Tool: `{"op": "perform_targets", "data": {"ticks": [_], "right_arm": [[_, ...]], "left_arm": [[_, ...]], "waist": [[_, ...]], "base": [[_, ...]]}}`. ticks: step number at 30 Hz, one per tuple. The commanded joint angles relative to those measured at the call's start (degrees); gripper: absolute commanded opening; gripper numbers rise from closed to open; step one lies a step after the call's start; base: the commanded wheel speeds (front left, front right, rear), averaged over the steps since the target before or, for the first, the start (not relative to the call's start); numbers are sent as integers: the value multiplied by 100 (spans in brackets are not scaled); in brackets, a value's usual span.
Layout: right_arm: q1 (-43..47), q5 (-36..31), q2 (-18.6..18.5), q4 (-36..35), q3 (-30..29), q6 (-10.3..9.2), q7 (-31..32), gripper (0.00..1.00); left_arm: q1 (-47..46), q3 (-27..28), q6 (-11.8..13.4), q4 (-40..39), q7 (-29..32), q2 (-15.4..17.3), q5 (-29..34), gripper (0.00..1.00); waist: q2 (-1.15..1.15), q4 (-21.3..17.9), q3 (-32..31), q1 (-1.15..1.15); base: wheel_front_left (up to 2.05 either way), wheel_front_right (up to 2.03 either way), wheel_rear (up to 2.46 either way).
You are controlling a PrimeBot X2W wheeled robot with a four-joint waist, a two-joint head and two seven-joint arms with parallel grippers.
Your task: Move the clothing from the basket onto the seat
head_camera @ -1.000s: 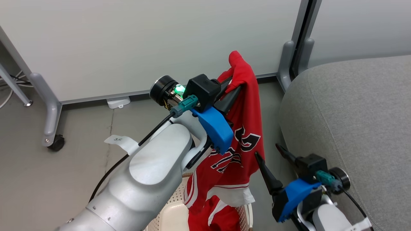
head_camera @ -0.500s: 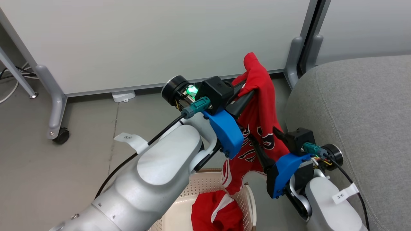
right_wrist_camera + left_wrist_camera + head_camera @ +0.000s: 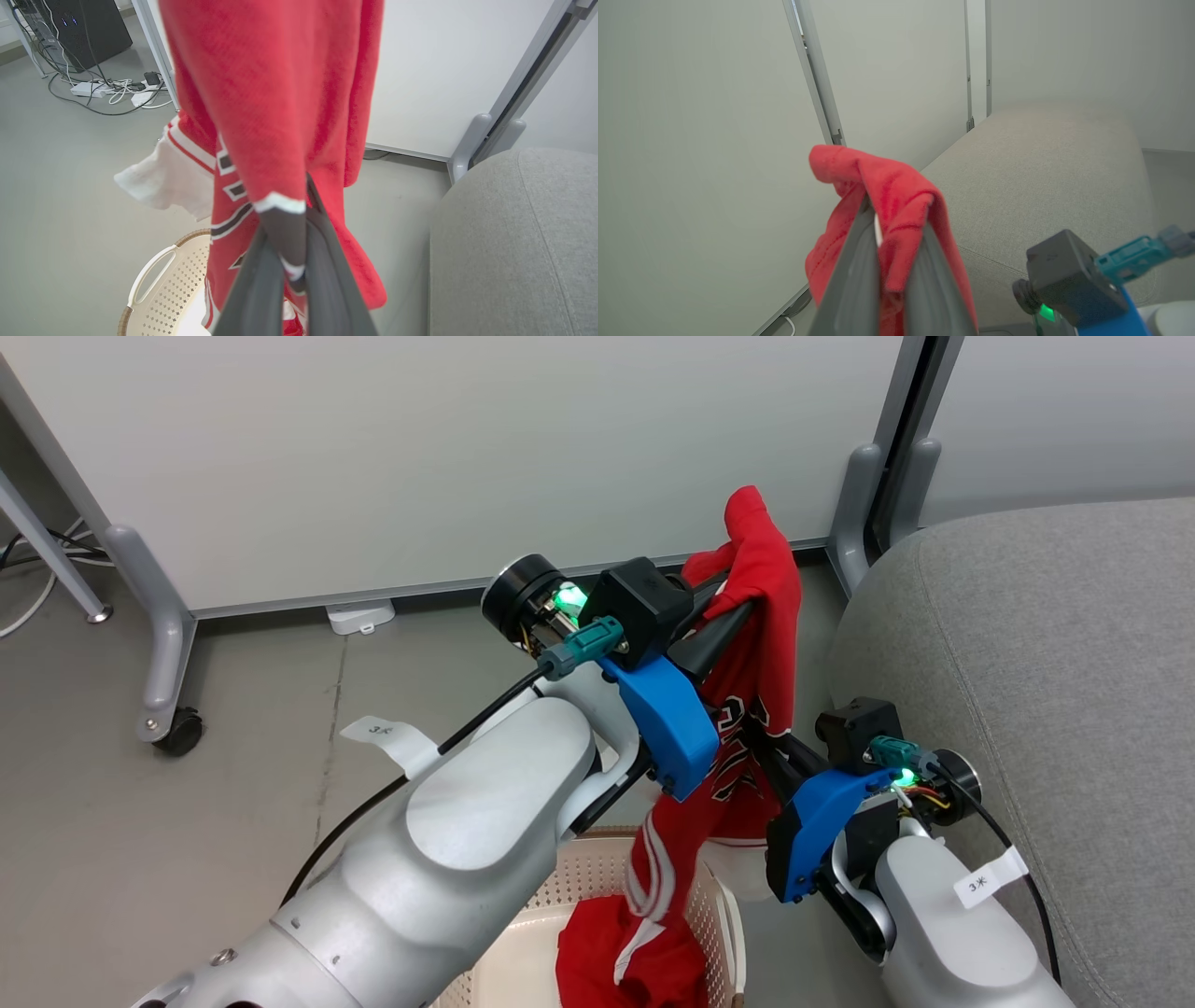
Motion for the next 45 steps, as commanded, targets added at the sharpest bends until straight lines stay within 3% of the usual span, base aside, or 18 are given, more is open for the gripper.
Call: {"op": "perform_targets", "data": {"ticks": [1,20,22,23,24,25,26,40,45], "right_arm": [[-110,62,-17,53,29,3,-70,0],[-74,262,-17,211,183,3,-319,0],[-77,274,-17,232,190,3,-315,0],[-77,280,-17,239,195,3,-311,0],[-74,284,-17,245,199,3,-304,0],[-74,284,-17,245,199,3,-304,0],[-68,286,-17,255,195,3,-291,0],[-104,240,-18,187,166,3,-311,0],[-148,233,-17,86,146,3,-304,0]], "left_arm": [[-113,-13,-4,31,-32,-1,-45,0],[-7,-70,52,204,-109,40,-138,0],[13,-75,66,201,-108,48,-145,11],[17,-75,76,200,-109,56,-151,27],[13,-69,99,198,-122,64,-150,49],[13,-69,99,198,-122,64,-150,49],[17,-54,116,207,-130,73,-159,100],[308,24,207,198,-215,257,-335,100],[818,286,366,-72,-477,603,-408,100]], "waist": [[0,-8,0,0],[0,-68,-80,0],[0,-71,-91,0],[0,-71,-95,0],[0,-70,-98,0],[0,-70,-98,0],[0,-70,-101,0],[0,-103,-78,0],[0,-193,-14,0]], "base": [[0,0,0],[0,0,0],[0,0,0],[0,0,0],[0,0,0],[0,0,0],[0,0,0],[0,0,0],[0,0,0]]}}
